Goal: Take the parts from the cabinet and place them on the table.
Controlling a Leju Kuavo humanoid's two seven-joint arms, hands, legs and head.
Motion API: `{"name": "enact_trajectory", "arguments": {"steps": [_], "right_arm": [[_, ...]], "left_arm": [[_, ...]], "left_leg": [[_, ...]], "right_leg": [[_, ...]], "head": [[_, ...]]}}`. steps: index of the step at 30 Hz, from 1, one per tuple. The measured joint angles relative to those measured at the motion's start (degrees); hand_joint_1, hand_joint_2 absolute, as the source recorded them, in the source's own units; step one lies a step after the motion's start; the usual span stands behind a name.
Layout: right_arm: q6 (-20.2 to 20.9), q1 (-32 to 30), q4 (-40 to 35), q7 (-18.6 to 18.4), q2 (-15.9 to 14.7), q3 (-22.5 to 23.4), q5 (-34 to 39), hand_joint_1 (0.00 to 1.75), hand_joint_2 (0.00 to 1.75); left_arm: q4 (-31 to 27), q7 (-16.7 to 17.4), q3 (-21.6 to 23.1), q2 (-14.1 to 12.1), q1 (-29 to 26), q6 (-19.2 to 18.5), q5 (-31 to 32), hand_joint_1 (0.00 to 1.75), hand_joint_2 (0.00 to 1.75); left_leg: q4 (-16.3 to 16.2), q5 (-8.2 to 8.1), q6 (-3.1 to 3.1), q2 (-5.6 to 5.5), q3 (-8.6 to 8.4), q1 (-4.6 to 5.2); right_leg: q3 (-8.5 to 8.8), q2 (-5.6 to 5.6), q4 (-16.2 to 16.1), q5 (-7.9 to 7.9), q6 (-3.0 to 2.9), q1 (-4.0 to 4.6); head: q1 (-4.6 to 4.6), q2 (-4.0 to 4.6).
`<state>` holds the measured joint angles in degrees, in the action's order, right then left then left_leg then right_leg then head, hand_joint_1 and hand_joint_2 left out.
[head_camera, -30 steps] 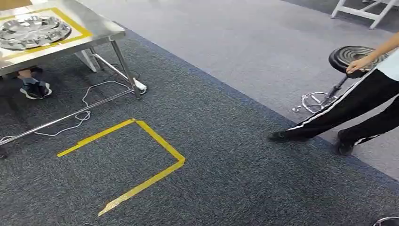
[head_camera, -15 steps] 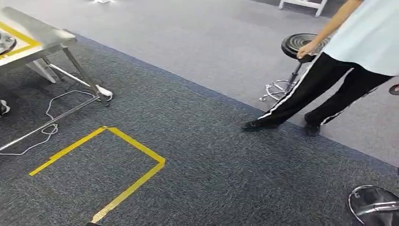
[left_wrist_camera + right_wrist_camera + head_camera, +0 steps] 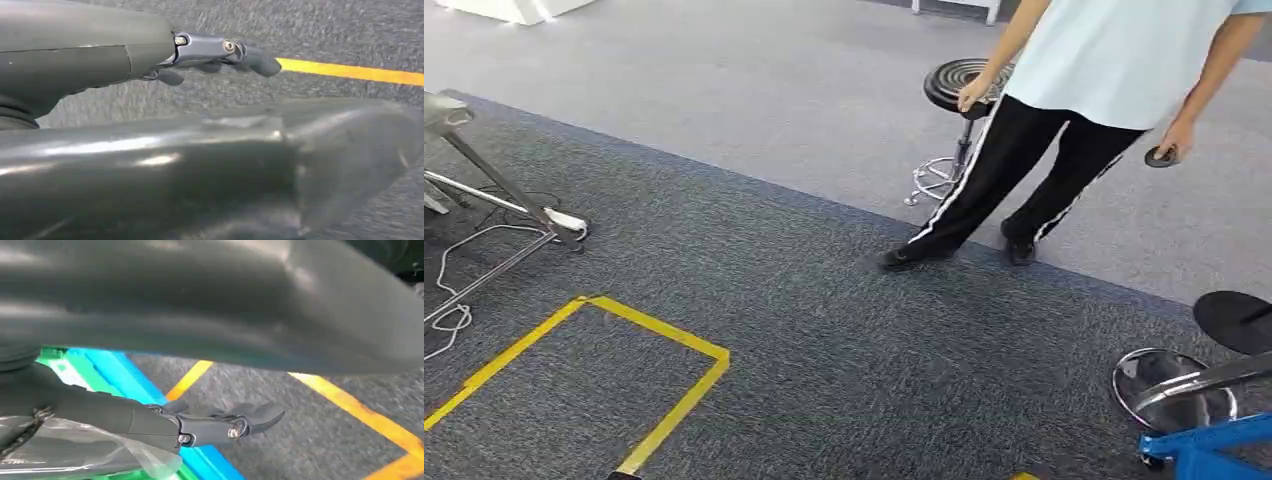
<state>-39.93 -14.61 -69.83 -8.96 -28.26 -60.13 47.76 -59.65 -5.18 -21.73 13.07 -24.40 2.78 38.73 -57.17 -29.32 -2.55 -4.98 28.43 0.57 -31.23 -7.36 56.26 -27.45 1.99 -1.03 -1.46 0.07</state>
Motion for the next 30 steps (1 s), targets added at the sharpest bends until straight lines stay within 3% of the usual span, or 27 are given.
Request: {"name": "enact_trajectory", "arguments": {"steps": [1,2,3,4,5,7,8,9,11,12,13,14,17,18,19,20,21,22,23,24,26,27,28,30], "right_arm": [[0.02,-0.07,-0.09,0.04,0.02,-0.13,0.02,0.00,0.00],[0.00,-0.17,-0.09,0.09,-0.07,-0.33,0.07,0.00,0.00],[0.00,-0.28,-0.11,0.22,-0.13,-0.39,0.07,0.00,0.00],[0.00,-0.13,-0.11,0.28,-0.22,-0.46,0.20,0.00,0.00],[-0.07,0.19,-0.11,0.33,-0.28,-0.46,0.22,0.00,0.00],[-0.07,0.58,-0.11,0.39,-0.31,-0.48,0.26,0.00,0.00],[-0.07,0.56,-0.09,0.41,-0.31,-0.48,0.46,0.00,0.00],[-0.07,0.46,-0.09,0.41,-0.35,-0.50,0.59,0.00,0.00],[-0.07,0.38,-0.09,0.48,-0.44,-0.59,0.70,0.00,0.00],[-0.07,0.53,-0.09,0.50,-0.48,-0.61,0.74,0.00,0.00],[-0.07,0.86,-0.09,0.57,-0.50,-0.63,0.81,0.00,0.00],[-0.07,0.90,-0.09,0.70,-0.57,-0.63,0.90,0.00,0.00],[-0.07,0.36,-0.09,0.74,-0.61,-0.70,0.81,0.00,0.00],[-0.07,0.11,-0.09,0.72,-0.61,-0.68,0.72,0.00,0.00],[-0.09,0.16,-0.09,0.70,-0.63,-0.68,0.68,0.00,0.00],[-0.09,0.15,-0.11,0.68,-0.66,-0.68,0.63,0.00,0.00],[-0.09,0.16,-0.11,0.68,-0.66,-0.68,0.57,0.00,0.00],[-0.09,0.08,-0.11,0.63,-0.66,-0.66,0.39,0.00,0.00],[-0.09,-0.08,-0.11,0.46,-0.66,-0.61,0.22,0.00,0.00],[-0.09,-0.26,-0.11,0.39,-0.66,-0.53,0.07,0.00,0.00],[-0.09,-0.34,-0.13,0.22,-0.66,-0.35,-0.20,0.00,0.00],[-0.09,-0.35,-0.15,0.13,-0.66,-0.22,-0.31,0.00,0.00],[-0.07,-0.28,-0.17,0.11,-0.66,-0.22,-0.33,0.00,0.00],[-0.09,-0.27,-0.22,0.04,-0.66,-0.04,-0.41,0.00,0.00]], "left_arm": [[0.02,-0.04,0.26,-0.11,0.13,0.24,-0.24,0.00,0.00],[0.09,-0.07,0.57,-0.18,0.31,0.61,-0.35,0.00,0.00],[0.24,-0.13,0.96,-0.33,0.37,1.11,-0.50,0.00,0.00],[0.41,-0.17,1.31,-0.44,0.45,1.40,-0.85,0.00,0.00],[0.67,-0.22,1.55,-0.46,0.45,1.57,-0.96,0.00,0.00],[1.33,-0.22,1.95,-0.57,0.48,1.75,-1.07,0.00,0.00],[1.59,-0.24,2.23,-0.70,0.62,1.94,-1.18,0.00,0.00],[1.83,-0.31,2.60,-0.85,0.79,2.10,-1.38,0.00,0.00],[2.34,-0.35,3.04,-1.01,1.21,2.30,-1.55,0.00,0.00],[2.54,-0.48,3.28,-1.12,1.32,2.76,-1.99,0.00,0.00],[2.73,-0.55,3.59,-1.33,1.42,3.28,-2.74,0.00,0.00],[3.17,-0.68,4.26,-1.58,1.53,3.91,-3.65,0.00,0.00],[3.58,-0.55,5.99,-2.42,1.99,5.13,-6.29,0.00,0.00],[3.67,-0.37,6.56,-2.62,2.01,5.25,-6.78,0.00,0.00],[3.76,-0.37,7.03,-2.93,1.97,5.40,-7.02,0.00,0.00],[3.93,-0.24,7.32,-3.04,1.88,5.46,-7.26,0.00,0.00],[4.09,0.00,7.56,-3.19,1.78,5.61,-7.73,0.00,0.00],[4.31,0.44,8.22,-3.45,1.61,5.90,-8.64,0.00,0.00],[4.44,0.74,8.83,-3.72,1.52,6.19,-9.45,0.00,0.00],[4.52,0.94,9.58,-3.96,1.49,6.48,-10.24,0.00,0.00],[4.61,1.33,10.84,-4.55,1.46,7.25,-11.76,0.00,0.00],[4.68,1.40,11.48,-5.01,1.41,7.50,-12.22,0.00,0.00],[4.79,1.42,11.91,-5.33,1.36,7.69,-12.55,0.00,0.00],[4.92,1.62,12.87,-5.66,1.30,7.91,-13.16,0.00,0.00]], "left_leg": [[0.28,0.28,-0.20,0.63,-0.01,0.14],[1.97,1.10,-0.23,1.59,-0.55,-0.56],[2.71,1.44,-0.20,2.56,-0.95,-0.52],[2.81,1.63,-0.47,3.30,-0.89,-0.47],[2.77,1.62,-0.45,4.28,-0.70,-0.40],[2.68,1.47,-0.42,6.46,-0.51,-0.23],[2.63,1.41,-0.37,7.33,-0.48,-0.23],[2.57,1.30,-0.21,8.07,-0.51,-0.27],[2.18,0.97,0.29,9.42,-0.54,-0.46],[1.82,0.72,0.68,10.04,-0.61,-0.42],[1.38,0.21,1.19,10.52,-0.66,0.03],[1.28,0.07,1.59,11.04,-0.81,-0.07],[1.24,-0.18,2.59,12.50,-1.35,-0.38],[0.45,-1.11,3.14,9.95,-1.21,-0.71],[-1.69,-2.99,3.28,7.42,-0.29,-0.86],[-6.47,-5.90,3.32,6.03,1.68,-0.91],[-10.24,-7.68,3.35,5.65,3.33,-0.92],[-16.05,-9.71,3.30,5.46,6.00,-0.89],[-17.90,-9.64,3.19,5.44,7.04,-0.89],[-17.01,-8.10,2.98,5.41,6.79,-0.89],[-8.35,-1.99,2.23,4.56,3.57,-0.78],[-3.26,0.94,1.75,2.59,1.70,-0.68],[-1.32,0.90,1.26,0.07,0.78,-0.60],[0.01,0.35,1.28,0.74,0.55,-0.59]], "right_leg": [[-0.37,-0.75,-0.38,0.36,0.50,-0.09],[-0.59,-1.00,-0.32,0.36,0.76,0.16],[-1.18,2.42,0.76,-0.62,0.68,0.39],[-2.75,4.77,3.60,-2.91,0.84,0.46],[-4.87,5.99,7.77,-5.28,1.15,0.41],[-8.63,6.88,15.96,-8.70,1.85,0.07],[-8.89,7.03,16.82,-8.41,2.10,-0.10],[-7.69,7.26,15.03,-6.99,2.32,-0.28],[-2.02,8.61,5.50,-2.68,2.66,-0.59],[1.13,10.92,0.66,-1.34,2.79,-0.66],[1.61,12.35,-0.51,-1.41,2.27,-0.52],[1.62,11.12,-0.41,-1.12,1.27,-0.35],[0.98,9.56,-0.39,-1.07,-0.03,-0.14],[1.61,9.12,-0.54,-0.80,-0.47,-0.32],[1.53,8.73,-0.53,-0.66,-0.73,-0.32],[1.42,8.08,-0.49,-0.51,-0.97,-0.22],[1.32,7.56,-0.46,-0.50,-1.00,-0.13],[1.23,6.62,-0.41,-0.48,-1.05,0.05],[1.27,5.89,-0.39,-0.51,-1.09,0.17],[1.39,5.10,-0.37,-0.52,-1.10,0.30],[1.63,3.38,-0.27,-0.57,-1.14,0.43],[1.77,2.65,-0.25,-0.60,-1.09,0.42],[1.00,2.09,-0.15,-0.67,-0.95,0.53],[0.77,0.70,0.11,-0.49,-0.25,0.25]], "head": [[0.00,0.00],[-0.09,-0.02],[-0.13,-0.02],[-0.35,-0.02],[-0.46,-0.02],[-0.35,-0.02],[-0.35,-0.02],[-0.37,-0.02],[-0.37,-0.02],[-0.42,-0.02],[-0.46,-0.02],[0.13,0.00],[0.26,0.00],[0.34,-0.02],[0.50,0.00],[0.50,0.00],[0.50,0.00],[0.52,-0.02],[0.48,-0.02],[0.46,0.00],[0.46,-0.02],[0.50,-0.02],[0.35,-0.02],[0.52,-0.02]]}}
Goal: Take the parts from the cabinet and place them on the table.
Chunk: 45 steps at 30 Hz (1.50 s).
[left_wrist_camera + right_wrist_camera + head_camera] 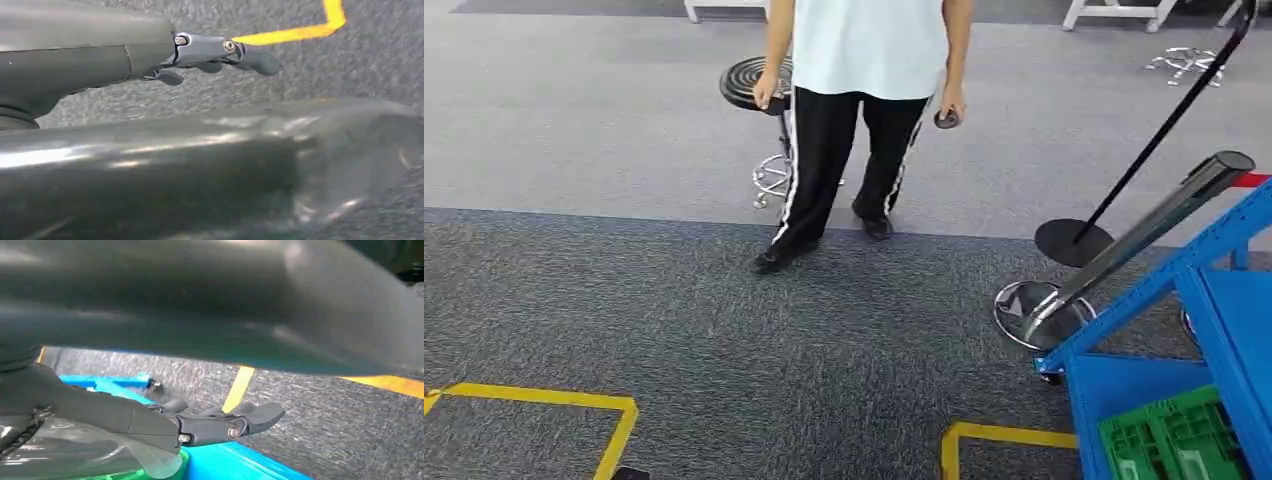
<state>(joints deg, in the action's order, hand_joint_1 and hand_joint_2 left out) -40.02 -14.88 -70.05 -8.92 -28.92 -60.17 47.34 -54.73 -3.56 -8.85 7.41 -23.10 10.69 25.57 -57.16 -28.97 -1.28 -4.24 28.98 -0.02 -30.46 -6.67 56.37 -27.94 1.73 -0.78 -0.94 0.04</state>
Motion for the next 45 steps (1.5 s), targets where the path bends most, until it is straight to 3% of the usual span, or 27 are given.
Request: {"name": "enact_trajectory", "arguments": {"steps": [2,3,4,5,7,8,10,11,12,13,15,18,20,22,23,25,27,28,29,33,35,38,40,42,43,44,45], "right_arm": [[0.02,-0.43,0.00,-0.09,0.00,0.04,0.00,0.00,0.00],[0.00,-0.45,0.00,-0.13,-0.09,0.02,0.02,0.00,0.00],[0.02,-0.29,-0.04,-0.17,-0.11,0.00,0.02,0.00,0.00],[0.02,-0.12,-0.04,-0.17,-0.11,0.02,0.02,0.00,0.00],[0.00,0.01,-0.04,-0.20,-0.11,0.13,0.00,0.00,0.00],[0.02,-0.09,-0.04,-0.24,-0.11,0.13,0.02,0.00,0.00],[0.02,-0.32,-0.04,-0.35,-0.11,0.09,0.04,0.00,0.00],[0.00,-0.28,-0.04,-0.44,-0.11,0.07,0.11,0.00,0.00],[0.00,-0.19,-0.04,-0.44,-0.13,0.09,0.11,0.00,0.00],[0.02,-0.01,-0.07,-0.48,-0.13,0.13,0.20,0.00,0.00],[0.02,-0.12,-0.11,-0.55,-0.15,0.15,0.33,0.00,0.00],[0.00,-0.35,-0.11,-0.57,-0.20,0.11,0.48,0.00,0.00],[0.00,-0.18,-0.11,-0.46,-0.20,0.15,0.64,0.00,0.00],[0.00,-0.10,-0.13,-0.33,-0.20,0.17,0.66,0.00,0.00],[0.00,-0.19,-0.13,-0.33,-0.20,0.17,0.70,0.00,0.00],[0.02,-0.23,-0.13,-0.33,-0.20,0.15,0.87,0.00,0.00],[0.02,-0.16,-0.13,-0.22,-0.20,0.15,0.98,0.00,0.00],[0.02,-0.17,-0.18,-0.22,-0.20,0.15,1.01,0.00,0.00],[0.02,0.01,-0.22,-0.20,-0.20,0.15,1.03,0.00,0.00],[0.02,-0.42,-0.28,-0.11,-0.22,0.07,1.09,0.00,0.00],[0.02,-0.23,-0.39,-0.11,-0.26,0.02,1.09,0.00,0.00],[0.00,-0.02,-0.42,-0.09,-0.26,0.11,1.09,0.00,0.00],[0.00,-0.32,-0.42,-0.09,-0.26,0.07,1.27,0.00,0.00],[0.00,-0.28,-0.42,0.26,-0.28,0.02,2.06,0.00,0.00],[0.00,-0.19,-0.42,0.46,-0.31,0.02,2.25,0.00,0.00],[0.00,0.00,-0.42,0.61,-0.28,0.04,2.58,0.00,0.00],[0.00,-0.09,-0.50,0.81,-0.31,0.07,2.58,0.00,0.00]], "left_arm": [[0.02,0.00,0.87,-0.28,0.13,0.15,-0.44,0.00,0.00],[0.04,-0.02,1.18,-0.41,0.17,0.24,-0.61,0.00,0.00],[0.04,-0.07,1.42,-0.57,0.13,0.31,-0.79,0.00,0.00],[0.07,-0.07,1.64,-0.61,0.07,0.33,-1.00,0.00,0.00],[0.24,-0.07,2.14,-0.70,-0.15,0.33,-1.05,0.00,0.00],[0.31,-0.07,2.29,-0.76,-0.14,0.33,-1.14,0.00,0.00],[0.37,-0.07,2.67,-0.92,-0.11,0.33,-1.40,0.00,0.00],[0.37,0.04,2.84,-0.96,-0.11,0.33,-1.64,0.00,0.00],[0.37,0.22,3.03,-1.00,-0.13,0.33,-1.87,0.00,0.00],[0.37,0.35,3.15,-1.24,-0.13,0.41,-2.29,0.00,0.00],[0.37,0.66,3.69,-1.51,-0.19,0.61,-2.82,0.00,0.00],[0.35,0.92,4.33,-1.79,-0.06,0.83,-3.43,0.00,0.00],[0.35,0.92,4.87,-2.08,-0.13,0.98,-3.96,0.00,0.00],[0.37,1.03,5.42,-2.16,-0.47,0.98,-4.11,0.00,0.00],[0.37,1.05,5.57,-2.21,-0.58,0.98,-4.15,0.00,0.00],[0.37,1.09,5.59,-2.40,-0.62,1.01,-4.35,0.00,0.00],[0.37,1.09,5.68,-2.60,-0.63,1.09,-4.46,0.00,0.00],[0.37,1.09,5.70,-2.69,-0.69,1.14,-4.48,0.00,0.00],[0.37,1.09,5.75,-2.84,-0.80,1.14,-4.52,0.00,0.00],[0.35,1.27,6.10,-2.95,-0.73,1.18,-4.52,0.00,0.00],[0.33,1.20,6.16,-3.02,-0.68,1.24,-4.52,0.00,0.00],[0.35,1.22,6.56,-2.99,-0.99,1.31,-4.54,0.00,0.00],[0.35,1.24,6.71,-3.02,-0.88,1.33,-4.65,0.00,0.00],[0.35,1.55,7.34,-3.10,-0.87,1.99,-5.97,0.00,0.00],[0.33,1.70,7.78,-3.15,-0.88,2.32,-6.51,0.00,0.00],[0.33,1.79,8.19,-3.52,-0.84,2.56,-6.90,0.00,0.00],[0.33,1.83,8.48,-3.61,-0.89,2.69,-7.02,0.00,0.00]], "left_leg": [[0.76,0.37,-0.43,1.14,-0.23,0.13],[1.61,0.97,-0.54,2.09,-0.54,-0.41],[1.97,1.05,-0.88,2.74,-0.60,-0.27],[1.97,1.10,-1.02,3.60,-0.51,-0.20],[1.94,1.00,-1.15,5.50,-0.34,-0.01],[1.91,0.94,-1.11,6.26,-0.34,0.01],[1.87,0.76,-0.89,7.66,-0.46,-0.01],[1.77,0.61,-0.66,8.43,-0.56,-0.07],[1.64,0.39,-0.33,9.04,-0.73,-0.13],[1.34,0.10,0.10,9.56,-0.88,0.16],[0.98,-0.23,0.79,10.28,-1.09,0.33],[0.92,-0.71,1.72,11.34,-1.54,-0.08],[-4.15,-4.70,2.10,6.42,0.26,-0.42],[-14.13,-9.31,2.04,4.85,4.62,-0.39],[-17.66,-10.17,1.87,4.75,6.30,-0.36],[-15.83,-7.20,1.27,4.61,5.84,-0.25],[-6.53,-1.47,0.45,3.27,1.98,0.11],[-1.79,0.74,0.06,0.43,0.19,0.25],[-0.46,0.18,-0.30,-1.34,-0.27,0.13],[1.29,0.37,-0.49,1.11,-0.59,0.13],[1.90,0.79,-0.97,2.85,-0.73,-0.04],[1.83,0.69,-1.09,5.65,-0.51,0.30],[1.80,0.52,-0.96,7.30,-0.60,0.28],[1.71,0.26,-0.55,8.67,-0.80,0.16],[1.53,0.09,-0.29,9.21,-0.98,0.11],[1.43,-0.20,0.17,9.72,-1.21,0.48],[0.99,-0.52,0.59,10.06,-1.32,0.51]], "right_leg": [[-0.97,-1.25,-0.52,0.40,0.91,-0.16],[-0.94,0.14,0.14,0.03,0.79,-0.28],[-2.09,3.42,1.97,-1.69,0.87,0.10],[-3.98,5.05,5.59,-4.09,1.06,0.10],[-8.60,6.14,15.30,-8.45,1.61,-0.08],[-9.72,6.25,17.78,-8.91,1.80,-0.16],[-7.61,6.58,14.21,-6.02,2.17,-0.45],[-4.46,7.24,8.48,-3.35,2.29,-0.64],[-1.20,8.76,2.93,-1.31,2.42,-0.76],[0.44,11.08,-0.34,-1.15,2.20,-0.69],[0.62,9.73,0.05,-0.62,0.90,-0.41],[0.34,8.21,-0.04,-0.48,-0.26,-0.41],[0.39,7.25,-0.07,-0.18,-0.91,-0.43],[0.24,5.91,-0.04,-0.11,-1.11,-0.22],[0.24,5.19,-0.03,-0.09,-1.15,-0.02],[0.38,3.58,-0.02,-0.06,-1.20,0.29],[0.70,1.99,-0.01,-0.06,-1.19,0.33],[0.54,1.38,-0.01,-0.06,-1.18,0.19],[0.44,0.70,0.31,-0.16,-0.98,0.48],[-1.41,-2.00,0.00,0.61,0.58,0.11],[-3.23,3.80,3.71,-2.57,0.55,0.32],[-8.93,6.22,16.04,-8.44,1.31,0.00],[-8.36,6.56,15.52,-6.77,1.71,-0.21],[-3.32,7.62,6.46,-2.39,1.97,-0.48],[-0.57,9.09,1.87,-0.72,2.06,-0.56],[0.19,10.71,0.67,-1.00,1.48,-0.26],[0.73,10.12,0.20,-0.58,0.80,-0.26]], "head": [[-0.04,0.02],[-0.13,0.00],[-0.24,0.02],[-0.50,0.00],[-0.61,0.02],[-0.61,0.02],[-0.66,0.02],[-0.63,0.00],[-0.65,0.02],[-0.70,0.02],[-0.26,0.00],[-0.37,0.00],[-0.02,0.00],[-0.02,0.02],[-0.04,0.00],[-0.07,0.00],[-0.07,0.02],[-0.04,0.00],[-0.11,0.02],[-0.09,0.00],[-0.43,0.02],[-0.63,0.00],[-0.63,0.00],[-0.63,0.02],[-0.63,0.00],[-0.63,0.00],[-0.44,0.02]]}}
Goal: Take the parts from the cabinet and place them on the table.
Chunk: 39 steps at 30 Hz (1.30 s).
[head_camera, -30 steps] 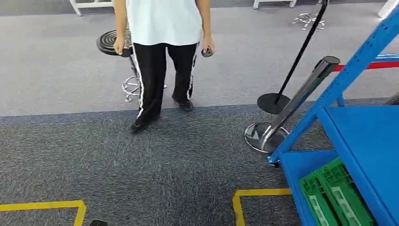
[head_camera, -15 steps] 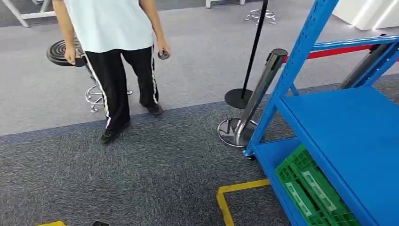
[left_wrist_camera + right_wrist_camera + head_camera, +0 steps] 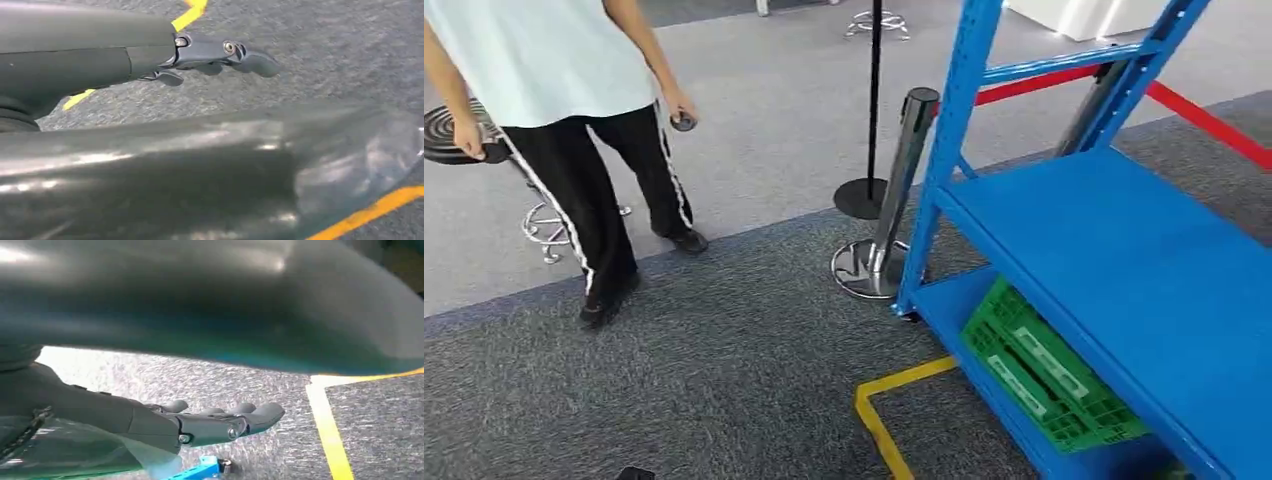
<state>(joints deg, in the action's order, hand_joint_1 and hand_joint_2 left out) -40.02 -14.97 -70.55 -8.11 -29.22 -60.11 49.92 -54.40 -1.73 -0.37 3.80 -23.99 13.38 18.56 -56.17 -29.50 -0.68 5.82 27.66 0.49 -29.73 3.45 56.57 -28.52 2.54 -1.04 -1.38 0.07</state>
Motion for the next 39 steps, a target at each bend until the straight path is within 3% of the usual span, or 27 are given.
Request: {"name": "enact_trajectory", "arguments": {"steps": [3,4,5,6,8,9,10,12,13,14,15,18,19,20,21,23,25,26,28,29,30,31,34,35,36,37,39], "right_arm": [[0.00,-0.23,0.02,0.04,-0.02,0.00,0.13,0.00,0.00],[0.00,-0.22,0.00,0.06,-0.02,0.00,0.13,0.00,0.00],[0.00,-0.09,0.00,0.06,-0.02,0.00,0.11,0.00,0.00],[0.00,0.01,0.00,0.02,-0.09,0.00,0.15,0.00,0.00],[0.00,0.10,0.00,0.04,-0.09,-0.15,0.24,0.00,0.00],[0.00,0.12,0.00,0.04,-0.09,-0.46,0.44,0.00,0.00],[0.00,0.11,0.00,0.02,-0.09,-0.68,0.66,0.00,0.00],[0.00,0.17,0.00,-0.02,-0.09,-1.12,0.83,0.00,0.00],[0.00,0.22,0.00,-0.02,-0.09,-1.33,0.83,0.00,0.00],[0.00,0.20,0.00,-0.02,-0.09,-1.40,0.83,0.00,0.00],[0.00,0.56,-0.02,-0.02,-0.09,-1.46,0.87,0.00,0.00],[0.02,0.51,0.00,-0.02,-0.09,-1.77,0.87,0.00,0.00],[0.02,0.47,0.00,-0.02,-0.21,-1.95,0.87,0.00,0.00],[0.00,0.47,-0.02,-0.02,-0.26,-1.97,0.90,0.00,0.00],[0.00,0.50,-0.04,-0.02,-0.37,-2.05,0.87,0.00,0.00],[0.00,1.23,0.02,-0.09,-0.42,-2.14,1.03,0.00,0.00],[0.00,1.54,0.02,0.00,-0.42,-2.38,1.33,0.00,0.00],[0.00,1.47,0.02,0.19,-0.46,-2.66,1.88,0.00,0.00],[0.00,1.51,0.04,0.55,-0.59,-2.97,2.25,0.00,0.00],[0.00,1.73,0.04,0.70,-0.68,-3.02,2.47,0.00,0.00],[0.00,1.90,0.07,0.78,-0.68,-3.06,2.67,0.00,0.00],[0.00,1.87,0.07,1.03,-0.72,-3.06,2.69,0.00,0.00],[0.00,1.68,0.11,1.00,-0.76,-3.65,3.06,0.00,0.00],[0.00,1.69,0.11,1.00,-0.76,-3.83,3.06,0.00,0.00],[-0.02,1.93,0.13,0.94,-0.83,-3.93,3.08,0.00,0.00],[0.00,2.00,0.11,0.98,-0.83,-4.09,3.06,0.00,0.00],[0.00,2.01,0.15,1.00,-0.83,-4.22,3.15,0.00,0.00]], "left_arm": [[-0.04,0.09,0.76,-0.37,0.30,0.39,-0.55,0.00,0.00],[-0.04,0.07,1.07,-0.50,0.36,0.39,-0.55,0.00,0.00],[-0.04,0.09,1.31,-0.68,0.42,0.48,-0.70,0.00,0.00],[-0.04,0.07,1.53,-0.79,0.33,0.55,-0.92,0.00,0.00],[-0.02,0.02,2.12,-0.94,0.13,0.74,-1.46,0.00,0.00],[0.00,0.02,2.58,-1.14,0.15,0.94,-1.86,0.00,0.00],[0.00,0.02,2.93,-1.33,0.19,1.12,-2.03,0.00,0.00],[0.00,0.02,3.32,-1.66,0.26,1.35,-2.34,0.00,0.00],[0.00,0.00,3.48,-1.79,0.25,1.38,-2.34,0.00,0.00],[0.00,0.02,3.69,-2.06,0.25,1.38,-2.36,0.00,0.00],[0.02,0.00,3.87,-2.12,0.08,1.38,-2.38,0.00,0.00],[0.04,0.00,4.24,-2.29,0.18,1.46,-2.38,0.00,0.00],[0.04,-0.02,4.33,-2.27,0.31,1.46,-2.38,0.00,0.00],[0.04,-0.02,4.35,-2.43,0.48,1.51,-2.38,0.00,0.00],[0.04,-0.07,4.44,-2.36,0.52,1.51,-2.38,0.00,0.00],[0.07,-0.07,4.72,-2.34,0.11,1.51,-2.88,0.00,0.00],[0.07,0.02,5.24,-2.42,0.08,1.75,-3.67,0.00,0.00],[0.07,0.02,5.72,-2.60,0.23,2.14,-4.54,0.00,0.00],[0.07,0.20,6.56,-2.78,0.37,2.75,-6.12,0.00,0.00],[0.07,0.31,7.08,-2.91,0.37,3.04,-7.24,0.00,0.00],[0.07,0.52,7.51,-3.30,0.38,3.28,-8.08,0.00,0.00],[0.07,0.53,8.04,-3.45,0.42,3.50,-8.68,0.00,0.00],[0.04,1.20,9.68,-4.33,0.94,4.11,-11.06,0.00,0.00],[0.04,1.33,10.25,-4.68,0.95,4.19,-11.71,0.00,0.00],[0.04,1.36,10.69,-4.83,0.94,4.39,-12.15,0.00,0.00],[0.07,1.55,11.19,-4.98,0.87,4.50,-12.57,0.00,0.00],[0.07,1.64,12.09,-5.31,0.64,4.72,-13.40,0.00,0.00]], "left_leg": [[0.02,-0.18,0.79,1.33,-0.51,-0.23],[-0.42,-0.76,1.32,0.73,-0.46,-0.50],[-2.07,-2.30,1.57,-1.99,0.06,-0.62],[-6.56,-5.21,1.64,-4.09,1.94,-0.74],[-16.34,-9.27,1.57,-5.22,6.31,-0.71],[-18.85,-9.50,1.39,-5.29,7.65,-0.71],[-18.49,-8.44,1.13,-5.34,7.65,-0.67],[-10.86,-2.94,0.19,-6.04,4.74,-0.39],[-5.62,-0.18,-0.28,-7.15,2.57,-0.18],[-1.93,0.67,-0.82,-10.84,1.08,-0.06],[-1.00,0.55,-0.98,-11.55,0.96,-0.29],[-0.76,0.56,-1.03,-9.81,1.00,0.21],[0.62,1.23,-1.34,-8.76,0.93,-0.65],[0.88,1.46,-1.41,-7.92,0.50,-0.37],[0.97,1.41,-1.73,-7.17,0.63,-0.32],[0.92,1.38,-1.73,-5.15,0.94,-0.10],[0.89,1.32,-1.70,-3.47,1.00,-0.09],[0.88,1.26,-1.60,-2.55,0.95,-0.13],[0.61,0.97,-1.14,-1.21,0.83,-0.35],[0.27,0.73,-0.76,-0.60,0.62,-0.33],[-0.06,0.40,-0.27,-0.07,0.77,0.07],[-0.18,0.43,-0.02,0.23,0.66,0.11],[-0.27,0.01,0.88,1.51,0.05,-0.18],[-1.18,-1.02,1.41,-1.15,0.29,-0.44],[-4.07,-3.26,1.56,-3.53,1.44,-0.59],[-8.51,-5.72,1.63,-4.66,3.31,-0.66],[-17.94,-9.17,1.62,-5.30,7.67,-0.66]], "right_leg": [[-1.13,-1.45,0.29,-0.14,-1.23,0.29],[-0.42,-2.03,0.09,0.15,-1.71,-0.02],[-0.55,-2.50,0.09,0.25,-1.91,-0.01],[-0.64,-3.07,0.12,0.46,-2.25,0.00],[-0.81,-4.51,0.16,0.54,-2.39,0.25],[-0.80,-5.22,0.16,0.56,-2.42,0.42],[-0.73,-5.86,0.16,0.57,-2.44,0.57],[-0.53,-7.53,0.17,0.58,-2.45,0.81],[-0.40,-8.27,0.17,0.59,-2.44,0.81],[-0.82,-8.81,0.17,0.63,-2.36,0.63],[-0.92,-9.62,0.46,0.66,-2.23,0.91],[-1.83,-11.55,0.21,1.37,-1.12,0.21],[-2.26,-12.13,0.59,1.19,-0.83,0.31],[-3.15,-8.64,1.65,0.11,-0.76,0.59],[-4.66,-6.01,4.72,-2.23,-0.55,0.70],[-8.74,-4.23,13.55,-6.48,-0.15,0.46],[-10.34,-3.78,17.53,-7.35,0.30,0.25],[-8.74,-3.47,15.24,-5.46,0.57,0.04],[-2.76,-1.88,5.19,-0.95,0.93,-0.23],[-0.19,0.32,0.57,-0.33,1.08,-0.26],[0.35,0.90,0.07,-0.84,0.25,0.11],[0.29,-0.13,0.12,-0.65,-0.60,0.21],[-0.41,-1.51,0.10,-0.69,-1.85,0.29],[0.17,-1.98,0.03,-0.50,-2.21,0.09],[0.15,-2.49,0.06,-0.30,-2.58,0.07],[0.06,-3.07,0.06,-0.21,-2.75,0.08],[-0.06,-4.56,0.13,-0.15,-2.83,0.27]], "head": [[-0.07,-0.02],[0.02,-0.02],[0.19,-0.02],[0.22,0.00],[0.20,-0.02],[0.20,0.00],[0.15,0.00],[0.15,-0.02],[0.17,-0.02],[0.17,0.00],[0.04,-0.02],[0.20,0.00],[0.15,-0.02],[0.00,-0.02],[-0.50,0.00],[-0.64,0.00],[-0.66,0.00],[-0.66,-0.02],[-0.68,0.00],[-0.70,-0.02],[-0.71,-0.02],[-0.37,0.00],[-0.44,0.00],[-0.22,0.00],[0.13,0.00],[0.11,0.00],[0.20,0.00]]}}
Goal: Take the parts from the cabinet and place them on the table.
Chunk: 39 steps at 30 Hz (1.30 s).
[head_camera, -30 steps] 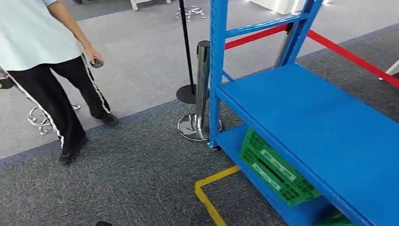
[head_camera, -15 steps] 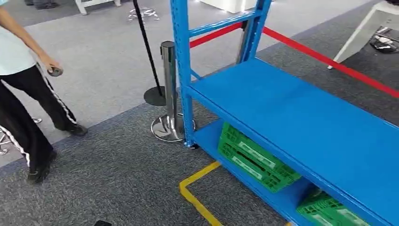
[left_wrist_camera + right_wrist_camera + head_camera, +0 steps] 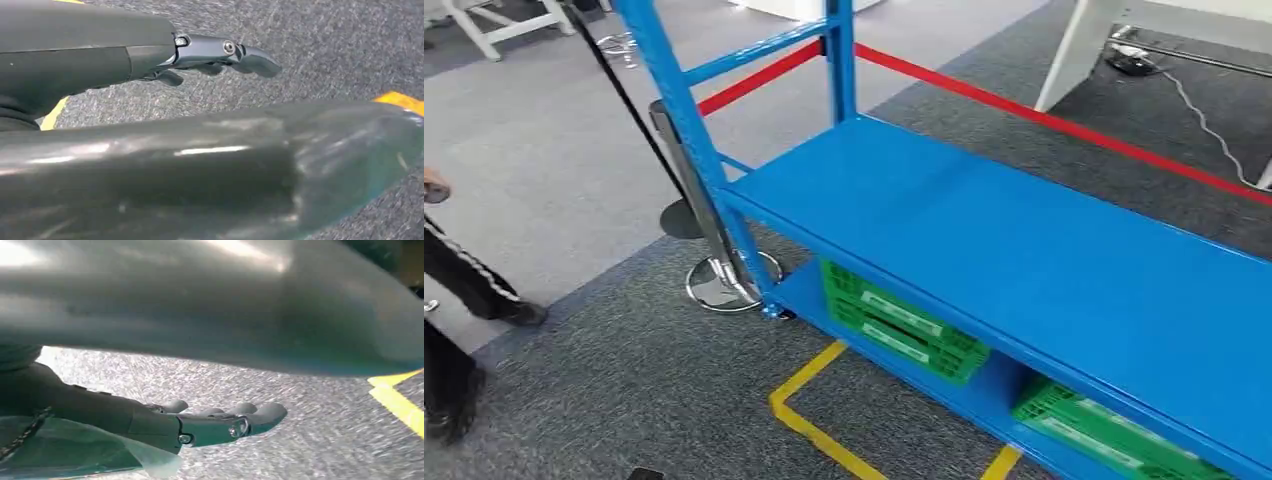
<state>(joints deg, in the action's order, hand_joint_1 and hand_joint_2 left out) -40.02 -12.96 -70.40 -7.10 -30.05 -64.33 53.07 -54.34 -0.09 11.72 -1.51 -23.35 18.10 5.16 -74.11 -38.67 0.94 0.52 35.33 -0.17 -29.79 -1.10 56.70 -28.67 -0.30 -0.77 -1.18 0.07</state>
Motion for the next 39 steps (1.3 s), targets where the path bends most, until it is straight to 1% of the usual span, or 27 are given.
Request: {"name": "enact_trajectory", "arguments": {"steps": [2,4,5,6,10,11,12,13,15,16,17,19,20,21,23,25,26,27,28,30,31,32,34,35,36,37,39], "right_arm": [[0.00,-0.05,0.09,0.00,-0.02,-0.24,0.28,0.00,0.00],[0.00,0.04,0.17,0.09,-0.02,-0.46,0.57,0.00,0.00],[0.00,0.05,0.17,0.11,-0.02,-0.46,0.59,0.00,0.00],[0.00,0.19,0.17,0.11,0.00,-0.50,0.61,0.00,0.00],[0.00,0.08,0.24,0.13,0.00,-0.85,0.72,0.00,0.00],[0.00,0.08,0.24,0.13,-0.18,-0.94,0.70,0.00,0.00],[0.00,0.13,0.24,0.13,-0.22,-1.07,0.70,0.00,0.00],[-0.02,0.27,0.33,0.13,-0.22,-1.09,0.72,0.00,0.00],[-0.02,0.80,0.42,0.20,-0.22,-1.18,0.77,0.00,0.00],[-0.02,1.00,0.42,0.22,-0.22,-1.36,0.87,0.00,0.00],[-0.02,0.97,0.44,0.28,-0.22,-1.48,0.94,0.00,0.00],[-0.02,0.98,0.52,0.46,-0.28,-1.55,1.09,0.00,0.00],[-0.02,1.08,0.57,0.55,-0.37,-1.60,1.09,0.00,0.00],[-0.02,1.39,0.59,0.55,-0.37,-1.60,1.09,0.00,0.00],[-0.02,1.47,0.66,0.72,-0.44,-1.68,1.66,0.00,0.00],[-0.02,1.37,0.74,0.87,-0.44,-2.16,2.43,0.00,0.00],[-0.02,1.37,0.74,0.96,-0.44,-2.40,2.71,0.00,0.00],[-0.02,1.45,0.74,1.12,-0.44,-2.54,3.02,0.00,0.00],[-0.02,1.61,0.74,1.16,-0.46,-2.71,3.15,0.00,0.00],[-0.02,1.71,0.74,1.38,-0.46,-2.91,3.47,0.00,0.00],[-0.02,1.63,0.74,1.40,-0.46,-2.95,3.65,0.00,0.00],[-0.02,1.57,0.79,1.42,-0.46,-2.97,3.76,0.00,0.00],[-0.02,1.58,0.81,1.60,-0.46,-2.97,3.91,0.00,0.00],[-0.02,1.63,0.81,1.68,-0.46,-2.97,3.98,0.00,0.00],[-0.02,1.58,0.81,1.73,-0.44,-2.97,3.98,0.00,0.00],[0.02,1.85,0.81,1.75,-0.37,-3.02,4.02,0.00,0.00],[0.02,1.65,0.81,1.79,-0.44,-2.99,3.96,0.00,0.00]], "left_arm": [[0.00,0.17,0.94,-0.50,0.00,0.54,-1.37,0.00,0.00],[-0.02,0.28,2.05,-1.05,0.03,1.20,-2.49,0.00,0.00],[0.00,0.28,2.38,-1.33,-0.01,1.24,-2.75,0.00,0.00],[0.00,0.28,2.60,-1.57,-0.04,1.27,-2.80,0.00,0.00],[-0.02,0.41,3.58,-2.05,0.12,1.44,-2.88,0.00,0.00],[-0.09,0.41,3.73,-1.99,0.26,1.46,-2.88,0.00,0.00],[-0.09,0.39,3.82,-2.12,0.31,1.51,-2.88,0.00,0.00],[-0.09,0.41,3.93,-2.14,0.23,1.55,-2.93,0.00,0.00],[-0.09,0.44,4.24,-2.21,0.01,2.06,-3.85,0.00,0.00],[-0.09,0.46,4.61,-2.30,0.04,2.36,-4.48,0.00,0.00],[-0.09,0.46,5.28,-2.45,0.15,2.93,-5.52,0.00,0.00],[-0.09,0.52,6.65,-2.80,0.43,4.18,-7.92,0.00,0.00],[-0.09,0.57,7.37,-3.13,0.53,4.66,-8.75,0.00,0.00],[-0.11,0.59,8.20,-3.54,0.61,5.12,-9.62,0.00,0.00],[-0.31,0.59,9.79,-4.61,0.83,6.78,-12.71,0.00,0.00],[-0.72,0.59,12.35,-5.62,1.37,8.74,-16.53,0.00,0.00],[-0.96,0.59,13.56,-6.27,1.50,9.49,-17.80,0.00,0.00],[-1.09,0.48,14.98,-6.75,1.72,10.10,-18.94,0.00,0.00],[-1.11,0.42,16.10,-7.12,1.77,10.58,-19.62,0.00,0.00],[-1.11,0.41,18.01,-8.07,1.73,11.60,-20.65,0.00,0.00],[-1.11,0.41,18.89,-8.44,1.80,11.98,-20.90,0.00,0.00],[-1.11,0.37,19.67,-8.66,1.93,12.17,-21.14,0.00,0.00],[-1.16,0.26,20.85,-9.14,2.13,12.59,-21.40,0.00,0.00],[-1.24,0.24,21.33,-9.33,2.24,12.83,-21.70,0.00,0.00],[-1.25,0.22,21.83,-9.79,2.32,13.16,-21.94,0.00,0.00],[-1.27,0.22,22.27,-9.94,2.34,13.29,-22.01,0.00,0.00],[-1.40,0.17,22.86,-10.31,2.54,13.66,-22.40,0.00,0.00]], "left_leg": [[0.04,2.15,-0.36,-0.05,0.37,0.01],[9.30,8.24,-1.17,-1.16,-3.21,0.11],[14.15,10.70,-1.67,-3.10,-5.07,0.20],[15.91,10.30,-2.13,-5.69,-5.79,0.17],[17.60,10.48,-2.38,-3.65,-6.03,0.29],[18.38,10.94,-2.53,-2.61,-6.28,-0.16],[18.58,10.98,-2.97,-2.04,-6.28,-0.11],[18.56,11.01,-3.01,-1.15,-6.18,-0.10],[18.52,10.97,-3.00,0.68,-5.99,0.02],[18.49,10.95,-2.97,1.34,-5.96,0.04],[18.48,10.88,-2.91,2.28,-6.00,0.03],[18.36,10.65,-2.57,3.65,-6.12,-0.07],[18.22,10.51,-2.35,4.24,-6.26,-0.10],[17.99,10.23,-1.92,4.84,-6.62,0.34],[17.85,9.94,-1.23,5.78,-6.92,0.48],[18.01,9.89,-0.69,6.77,-7.41,0.29],[17.64,9.41,-0.24,6.57,-7.40,0.06],[15.98,7.79,0.13,3.57,-6.92,-0.11],[12.47,5.33,0.30,1.60,-5.47,-0.27],[2.77,0.91,0.47,0.15,-1.32,-0.28],[-0.43,0.28,0.43,0.03,0.21,-0.26],[-0.43,1.16,0.29,0.01,0.33,-0.26],[5.99,6.10,-0.38,-0.39,-2.16,-0.21],[11.48,9.29,-0.97,-1.58,-4.37,-0.09],[15.61,10.98,-1.71,-4.92,-5.73,0.03],[16.53,10.61,-2.23,-6.63,-6.00,-0.22],[17.19,10.10,-2.04,-5.42,-6.15,0.11]], "right_leg": [[0.17,-1.47,0.03,0.00,-0.01,0.20],[0.47,-3.16,0.03,-0.01,0.00,0.34],[0.48,-3.85,0.03,-0.01,0.01,0.29],[-0.17,-4.33,0.15,-0.09,0.18,0.41],[-1.65,-7.13,-0.03,0.56,1.84,-0.11],[-1.56,-5.74,0.62,0.08,1.76,-0.19],[-2.80,-2.10,2.87,-1.92,1.86,0.21],[-4.82,-0.42,6.91,-4.37,2.08,0.19],[-8.88,0.62,15.42,-8.16,2.68,0.02],[-9.74,0.72,17.31,-8.54,2.85,-0.01],[-9.40,0.87,16.86,-7.45,2.99,-0.10],[-4.88,1.80,8.57,-2.93,3.19,-0.22],[-1.94,3.08,3.45,-0.92,3.19,-0.29],[-0.15,6.19,-0.19,-1.18,2.76,-0.13],[-0.28,4.69,-0.08,-0.78,1.55,-0.06],[-0.45,3.70,-0.01,-0.73,0.94,0.13],[0.15,3.05,-0.31,-0.34,0.39,-0.30],[0.15,2.57,-0.30,-0.18,0.10,-0.29],[0.05,1.99,-0.25,0.02,-0.20,-0.30],[-0.18,0.52,-0.24,0.12,-0.36,-0.19],[-0.18,-0.31,-0.23,0.14,-0.40,-0.09],[-0.09,-1.05,-0.22,0.14,-0.40,0.00],[0.14,-2.68,-0.21,0.14,-0.40,0.21],[0.32,-3.55,-0.21,0.14,-0.39,0.32],[-0.26,-4.14,-0.22,0.16,-0.35,0.07],[0.02,-4.70,0.20,-0.01,-0.01,0.59],[-1.21,-6.30,0.14,0.55,0.91,-0.23]], "head": [[0.00,0.00],[-0.02,-0.02],[0.00,0.00],[-0.11,0.00],[-0.02,0.00],[0.00,-0.02],[-0.57,0.00],[-0.91,-0.02],[-0.98,0.00],[-0.96,0.00],[-1.01,0.00],[-1.03,0.00],[-1.01,0.00],[-1.03,-0.02],[-0.39,-0.02],[-0.55,0.00],[-0.57,0.00],[-0.33,0.00],[-0.24,0.00],[-0.22,0.00],[-0.26,0.00],[-0.26,0.00],[-0.26,0.00],[-0.22,0.00],[-0.33,0.00],[-0.42,0.00],[-0.13,0.00]]}}
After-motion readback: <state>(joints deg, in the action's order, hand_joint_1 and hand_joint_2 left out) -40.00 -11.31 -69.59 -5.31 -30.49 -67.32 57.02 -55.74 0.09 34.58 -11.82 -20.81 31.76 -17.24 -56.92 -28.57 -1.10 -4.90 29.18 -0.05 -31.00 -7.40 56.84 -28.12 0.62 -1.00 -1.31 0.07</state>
